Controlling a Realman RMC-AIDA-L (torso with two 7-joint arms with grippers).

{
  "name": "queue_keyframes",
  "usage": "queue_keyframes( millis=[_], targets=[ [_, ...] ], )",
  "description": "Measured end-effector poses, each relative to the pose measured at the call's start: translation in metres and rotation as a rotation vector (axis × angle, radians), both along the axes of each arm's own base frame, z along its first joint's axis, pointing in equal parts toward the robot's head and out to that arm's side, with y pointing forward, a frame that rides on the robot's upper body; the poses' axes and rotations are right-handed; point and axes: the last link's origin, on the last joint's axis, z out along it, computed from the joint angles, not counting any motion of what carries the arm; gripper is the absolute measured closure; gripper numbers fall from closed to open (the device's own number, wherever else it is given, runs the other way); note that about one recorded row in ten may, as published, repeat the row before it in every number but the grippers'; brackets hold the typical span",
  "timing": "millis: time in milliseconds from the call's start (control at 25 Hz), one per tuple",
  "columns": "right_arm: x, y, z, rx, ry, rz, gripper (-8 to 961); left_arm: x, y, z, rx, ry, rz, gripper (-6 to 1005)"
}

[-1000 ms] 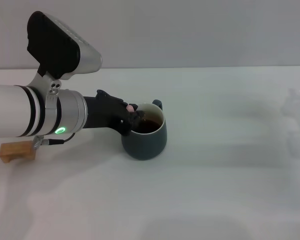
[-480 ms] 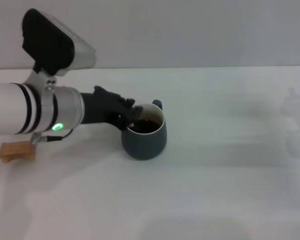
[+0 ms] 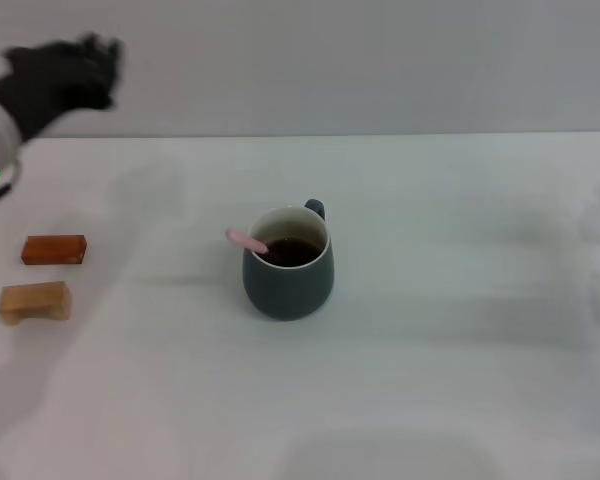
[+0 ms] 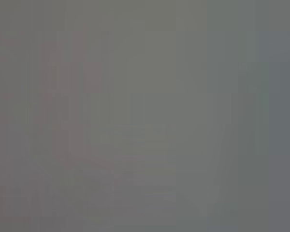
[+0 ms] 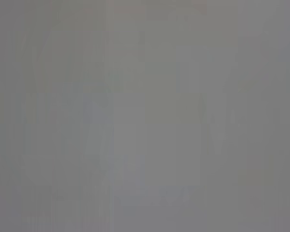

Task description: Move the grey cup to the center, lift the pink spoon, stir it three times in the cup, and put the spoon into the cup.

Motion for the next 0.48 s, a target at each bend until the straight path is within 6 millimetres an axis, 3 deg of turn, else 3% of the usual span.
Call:
queue_keyframes(
  millis=[160,200,480],
  targets=[
    [0.008,-0.006,0.004,0.020,0.009,-0.023,954,-0.021,0.004,0.012,0.100,-0.023,0.070,792],
    [0.010,-0.008,0.005,0.026,0.012,-0.031,954,-0.036,0.009,0.015,0.148,-0.025,0.126,793],
    [0.022,-0.017,0.012,0.059,0.019,-0.066,954,-0.070,0.018,0.025,0.292,0.011,0.267,796]
  ],
)
